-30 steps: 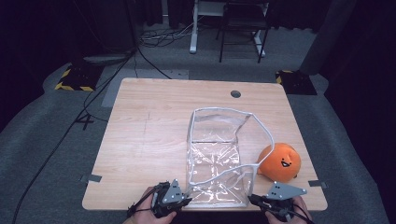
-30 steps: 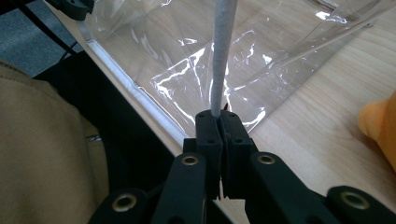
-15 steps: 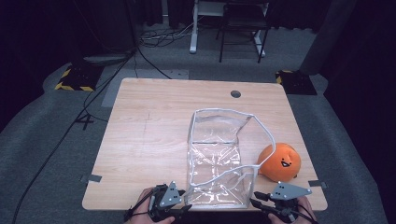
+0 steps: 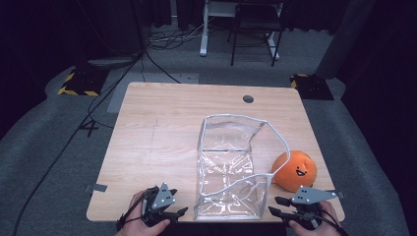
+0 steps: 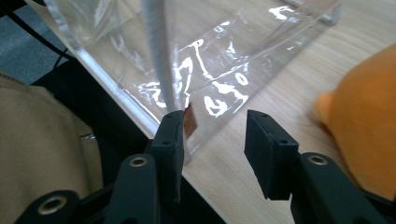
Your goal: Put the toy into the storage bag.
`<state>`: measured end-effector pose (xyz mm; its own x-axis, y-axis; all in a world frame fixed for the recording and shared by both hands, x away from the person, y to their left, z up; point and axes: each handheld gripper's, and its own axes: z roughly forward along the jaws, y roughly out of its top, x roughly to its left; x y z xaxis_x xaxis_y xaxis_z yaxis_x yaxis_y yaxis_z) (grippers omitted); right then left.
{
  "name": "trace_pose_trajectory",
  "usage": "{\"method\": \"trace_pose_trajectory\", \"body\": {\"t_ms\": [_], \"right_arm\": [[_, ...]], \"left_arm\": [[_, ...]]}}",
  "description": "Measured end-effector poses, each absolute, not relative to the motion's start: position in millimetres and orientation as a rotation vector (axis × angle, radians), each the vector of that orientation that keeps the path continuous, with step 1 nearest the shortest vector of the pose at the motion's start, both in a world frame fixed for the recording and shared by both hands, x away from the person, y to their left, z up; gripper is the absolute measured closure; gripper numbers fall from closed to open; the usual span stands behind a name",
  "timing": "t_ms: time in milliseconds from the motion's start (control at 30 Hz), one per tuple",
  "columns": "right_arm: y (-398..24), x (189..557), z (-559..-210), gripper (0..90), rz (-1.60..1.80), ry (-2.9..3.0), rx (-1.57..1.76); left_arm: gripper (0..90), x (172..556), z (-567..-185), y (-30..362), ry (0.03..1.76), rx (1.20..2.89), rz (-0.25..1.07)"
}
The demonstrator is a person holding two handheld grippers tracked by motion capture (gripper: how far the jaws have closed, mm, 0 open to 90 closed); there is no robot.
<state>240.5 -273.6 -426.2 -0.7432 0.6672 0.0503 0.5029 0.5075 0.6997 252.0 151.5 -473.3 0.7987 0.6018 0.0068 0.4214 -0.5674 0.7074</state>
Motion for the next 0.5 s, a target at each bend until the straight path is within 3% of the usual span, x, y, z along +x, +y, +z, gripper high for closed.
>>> {"method": "trace_pose_trajectory", "body": {"t_ms": [500], "right_arm": [[-308,260,-406,54.7,1.081,2.428,1.097]], "left_arm": [[30.2,289,-489,173,0.834,2.279,0.341]]}}
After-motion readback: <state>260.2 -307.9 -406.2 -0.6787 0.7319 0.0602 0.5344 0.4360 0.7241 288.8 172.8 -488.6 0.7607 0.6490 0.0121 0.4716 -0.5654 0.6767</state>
